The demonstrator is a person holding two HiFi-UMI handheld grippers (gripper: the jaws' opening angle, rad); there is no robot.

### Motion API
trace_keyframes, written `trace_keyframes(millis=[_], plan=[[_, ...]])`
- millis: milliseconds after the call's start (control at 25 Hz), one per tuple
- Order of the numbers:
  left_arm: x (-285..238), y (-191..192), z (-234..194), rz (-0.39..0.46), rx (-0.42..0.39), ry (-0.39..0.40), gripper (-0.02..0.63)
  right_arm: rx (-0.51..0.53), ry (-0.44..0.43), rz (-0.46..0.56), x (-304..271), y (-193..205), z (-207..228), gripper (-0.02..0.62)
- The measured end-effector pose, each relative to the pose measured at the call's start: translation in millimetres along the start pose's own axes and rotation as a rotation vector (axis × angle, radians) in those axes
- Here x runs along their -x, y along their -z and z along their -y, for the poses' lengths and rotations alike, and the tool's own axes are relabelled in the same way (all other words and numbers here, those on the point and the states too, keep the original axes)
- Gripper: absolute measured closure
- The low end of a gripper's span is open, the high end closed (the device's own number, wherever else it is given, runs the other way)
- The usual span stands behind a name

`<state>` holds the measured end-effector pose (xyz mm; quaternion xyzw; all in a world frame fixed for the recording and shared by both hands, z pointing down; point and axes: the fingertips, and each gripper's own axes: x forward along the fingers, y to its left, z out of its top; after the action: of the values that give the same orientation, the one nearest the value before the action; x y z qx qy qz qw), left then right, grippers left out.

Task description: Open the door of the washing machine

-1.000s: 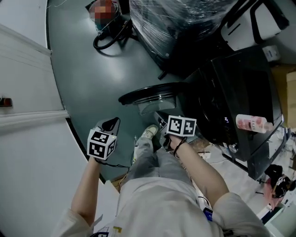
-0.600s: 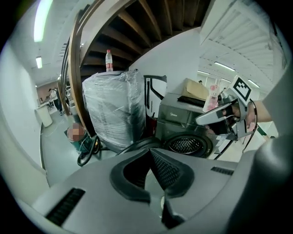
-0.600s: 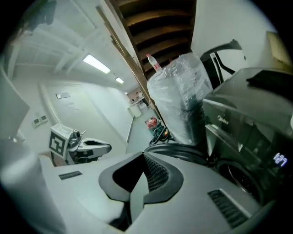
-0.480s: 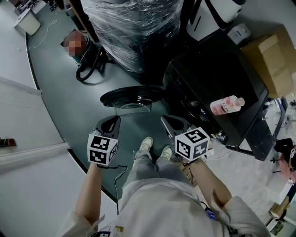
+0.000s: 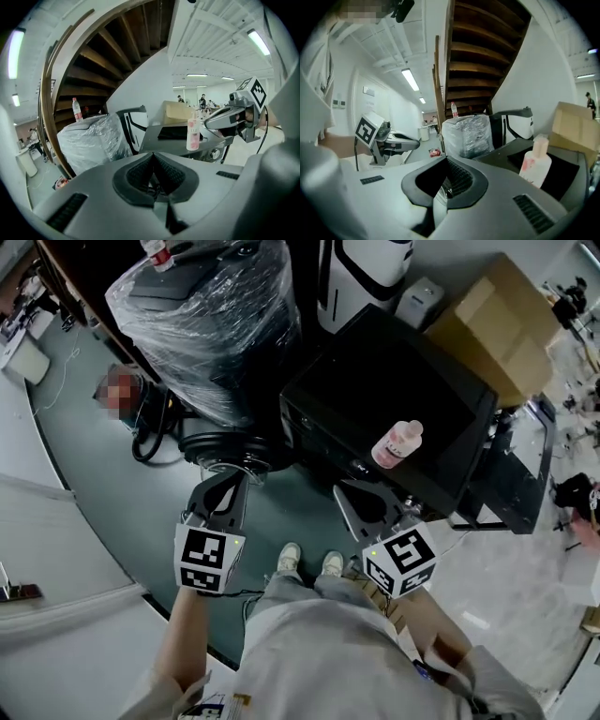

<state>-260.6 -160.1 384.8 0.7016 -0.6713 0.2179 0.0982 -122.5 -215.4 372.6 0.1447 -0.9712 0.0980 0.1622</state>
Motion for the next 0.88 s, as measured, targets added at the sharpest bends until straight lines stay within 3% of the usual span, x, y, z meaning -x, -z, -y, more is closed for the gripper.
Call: trace_keyframes(millis=[280, 440, 680, 880], plan=[[-10, -81, 45, 0.126, -0.165, 0.091, 0.586, 0.151, 0.172, 0.157, 78, -62, 26, 0.568], [-10, -121, 72, 0.203, -0.208, 0.157, 0.586, 0.163, 0.259, 0.228, 121, -87, 34, 0.568], [6, -188, 114, 0.378, -0.194, 0.219, 0.584, 0.199, 0.376, 0.291, 173, -101, 38, 0.568], [18, -210, 138, 0.462, -0.186, 0.266, 0.584, 0.197, 0.45, 0.342, 208, -105, 38, 0.568]])
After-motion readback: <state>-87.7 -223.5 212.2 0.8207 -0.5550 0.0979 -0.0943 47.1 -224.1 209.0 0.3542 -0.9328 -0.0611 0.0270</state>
